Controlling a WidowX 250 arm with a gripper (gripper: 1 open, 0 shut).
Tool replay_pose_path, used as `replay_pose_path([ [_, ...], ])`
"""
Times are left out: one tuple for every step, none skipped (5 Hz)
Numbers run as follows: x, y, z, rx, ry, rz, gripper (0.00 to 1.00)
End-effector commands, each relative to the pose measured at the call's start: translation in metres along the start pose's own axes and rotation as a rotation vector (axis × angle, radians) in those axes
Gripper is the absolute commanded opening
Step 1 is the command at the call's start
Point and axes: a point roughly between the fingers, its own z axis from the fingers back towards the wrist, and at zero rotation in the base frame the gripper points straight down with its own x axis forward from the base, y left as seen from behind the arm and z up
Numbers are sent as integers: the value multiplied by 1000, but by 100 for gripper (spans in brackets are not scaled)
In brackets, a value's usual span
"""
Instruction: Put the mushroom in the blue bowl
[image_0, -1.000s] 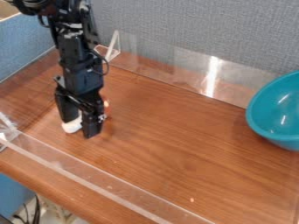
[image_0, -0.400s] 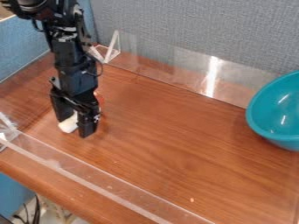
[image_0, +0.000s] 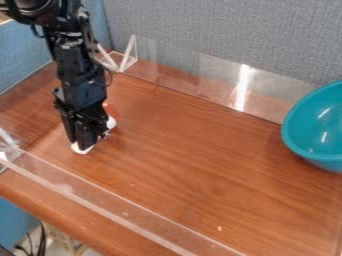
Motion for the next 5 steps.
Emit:
replay_pose_path([
  [1,1,18,10,-39,7,0],
  [-1,1,32,8,-59,23,0],
  [-4,3,45,9,-78,45,0],
  [-6,6,66,18,-107,59,0],
  [-7,6,87,36,-124,63,0],
])
